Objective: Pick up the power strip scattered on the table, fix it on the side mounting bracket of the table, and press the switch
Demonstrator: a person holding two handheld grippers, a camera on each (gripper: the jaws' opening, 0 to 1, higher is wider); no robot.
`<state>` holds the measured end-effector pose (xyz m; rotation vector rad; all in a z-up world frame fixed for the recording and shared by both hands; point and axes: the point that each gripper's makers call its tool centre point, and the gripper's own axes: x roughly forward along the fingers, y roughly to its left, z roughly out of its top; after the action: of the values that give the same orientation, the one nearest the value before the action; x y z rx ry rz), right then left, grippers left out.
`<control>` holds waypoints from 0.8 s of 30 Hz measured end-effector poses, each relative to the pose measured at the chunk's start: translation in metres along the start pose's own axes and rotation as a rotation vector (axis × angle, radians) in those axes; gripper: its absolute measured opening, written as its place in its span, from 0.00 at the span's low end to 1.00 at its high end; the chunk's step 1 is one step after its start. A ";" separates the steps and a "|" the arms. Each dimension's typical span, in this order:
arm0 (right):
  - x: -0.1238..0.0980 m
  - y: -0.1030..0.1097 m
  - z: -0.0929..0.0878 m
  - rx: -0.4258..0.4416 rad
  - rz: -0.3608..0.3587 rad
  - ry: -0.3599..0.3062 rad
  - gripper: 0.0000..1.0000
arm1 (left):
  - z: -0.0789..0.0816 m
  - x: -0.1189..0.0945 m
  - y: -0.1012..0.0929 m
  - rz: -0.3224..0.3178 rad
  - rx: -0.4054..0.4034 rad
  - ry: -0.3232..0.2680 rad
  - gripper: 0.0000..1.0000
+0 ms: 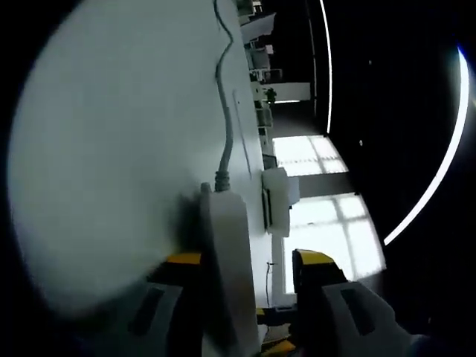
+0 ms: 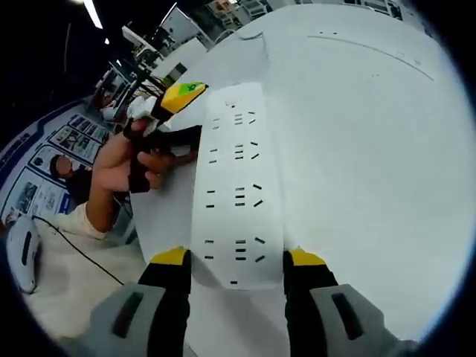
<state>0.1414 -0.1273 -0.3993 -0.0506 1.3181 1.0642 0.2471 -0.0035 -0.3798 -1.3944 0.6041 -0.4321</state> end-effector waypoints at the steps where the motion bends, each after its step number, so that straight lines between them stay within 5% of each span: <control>1: 0.000 0.000 0.000 0.000 0.000 -0.001 0.46 | 0.000 0.000 0.001 0.001 -0.003 -0.001 0.47; 24: 0.002 0.003 -0.001 0.005 -0.003 -0.003 0.46 | 0.001 0.004 0.011 0.060 0.004 0.004 0.31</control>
<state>0.1384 -0.1253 -0.3994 -0.0473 1.3179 1.0579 0.2503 -0.0033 -0.3911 -1.3684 0.6461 -0.3876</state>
